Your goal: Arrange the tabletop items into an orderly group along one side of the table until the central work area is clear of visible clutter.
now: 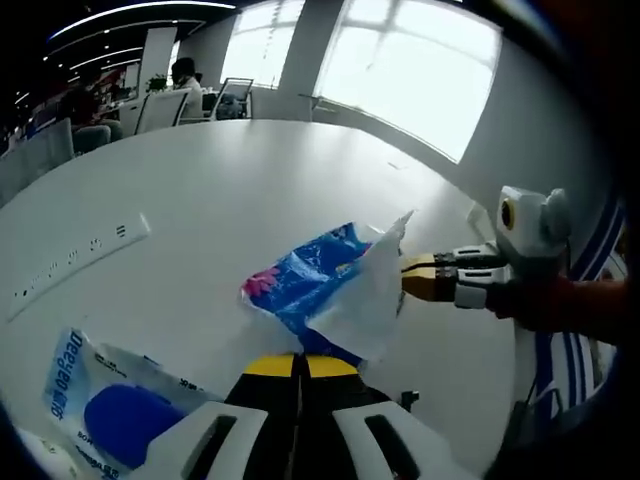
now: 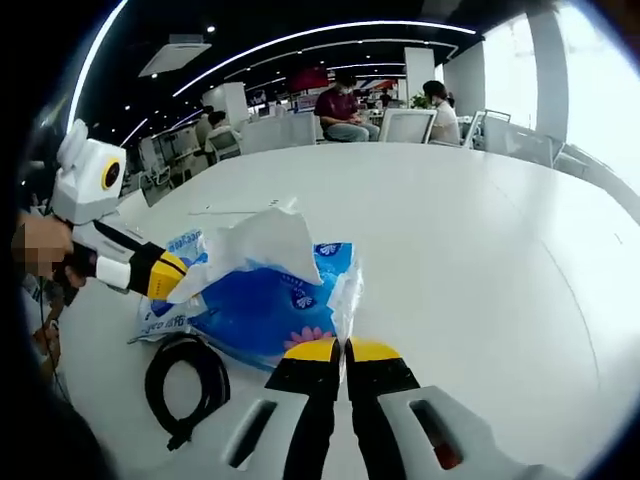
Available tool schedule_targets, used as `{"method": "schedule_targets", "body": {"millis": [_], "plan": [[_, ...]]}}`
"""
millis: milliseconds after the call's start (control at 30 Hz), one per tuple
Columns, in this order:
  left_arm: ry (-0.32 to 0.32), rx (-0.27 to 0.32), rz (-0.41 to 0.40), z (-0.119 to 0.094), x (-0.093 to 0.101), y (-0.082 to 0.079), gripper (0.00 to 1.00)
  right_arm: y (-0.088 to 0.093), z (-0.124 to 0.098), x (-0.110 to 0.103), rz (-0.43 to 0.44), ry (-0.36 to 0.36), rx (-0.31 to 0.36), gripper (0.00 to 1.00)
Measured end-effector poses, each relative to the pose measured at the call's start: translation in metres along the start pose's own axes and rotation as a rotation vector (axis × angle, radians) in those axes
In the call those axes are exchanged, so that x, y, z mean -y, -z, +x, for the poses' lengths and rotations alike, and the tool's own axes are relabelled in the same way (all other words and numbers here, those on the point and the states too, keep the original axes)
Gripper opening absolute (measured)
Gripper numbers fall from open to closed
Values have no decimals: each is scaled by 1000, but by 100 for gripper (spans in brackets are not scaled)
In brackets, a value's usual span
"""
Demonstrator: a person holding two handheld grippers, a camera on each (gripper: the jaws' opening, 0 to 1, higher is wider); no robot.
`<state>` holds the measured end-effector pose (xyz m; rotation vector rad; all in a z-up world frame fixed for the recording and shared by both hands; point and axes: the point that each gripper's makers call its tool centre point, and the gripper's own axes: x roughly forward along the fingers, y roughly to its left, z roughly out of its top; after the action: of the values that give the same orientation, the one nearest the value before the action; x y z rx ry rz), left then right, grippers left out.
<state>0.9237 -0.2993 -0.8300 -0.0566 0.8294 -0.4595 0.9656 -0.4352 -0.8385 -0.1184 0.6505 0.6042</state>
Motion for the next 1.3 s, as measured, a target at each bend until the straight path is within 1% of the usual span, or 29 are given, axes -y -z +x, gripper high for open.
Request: {"method": "schedule_targets", "body": {"millis": [167, 267, 333, 433, 500, 600, 700, 767, 800, 867, 933, 1000, 1067, 1200, 1300], "plan": [[6, -9, -7, 9, 4, 0, 0, -2, 4, 9, -12, 36, -11, 0], [8, -11, -7, 14, 4, 0, 0, -3, 3, 12, -12, 42, -16, 0], [10, -15, -2, 16, 4, 0, 0, -1, 3, 11, -9, 43, -19, 0], [9, -19, -13, 17, 1, -1, 0, 3, 8, 13, 5, 46, -31, 0], [12, -20, -29, 20, 0, -1, 0, 5, 10, 14, -1, 53, -39, 0], [11, -25, -22, 21, 1, 2, 0, 5, 9, 12, -20, 56, -45, 0], [11, -30, -22, 24, 0, 4, 0, 9, 12, 13, -39, 62, -61, 0], [12, -26, -13, 24, 1, 3, 0, 10, 11, 14, -36, 66, -67, 0], [13, -27, -12, 24, 1, 3, 0, 14, 12, 15, -29, 67, -77, 0], [14, -25, -17, 26, 0, 3, 0, 16, 12, 15, -31, 68, -80, 0], [16, -19, -23, 26, 1, 1, 0, 16, 14, 18, -56, 75, -73, 1], [11, -23, -6, 27, 1, 1, 0, 17, 15, 18, -60, 73, -74, 2], [12, -26, -6, 27, 3, 2, 0, 16, 14, 19, -53, 75, -74, 2], [21, -34, 15, 25, 3, 3, 3, 14, 13, 20, -30, 91, -66, 3], [21, -54, 34, 24, 4, 5, 9, 11, 11, 19, -29, 97, -49, 6]]}}
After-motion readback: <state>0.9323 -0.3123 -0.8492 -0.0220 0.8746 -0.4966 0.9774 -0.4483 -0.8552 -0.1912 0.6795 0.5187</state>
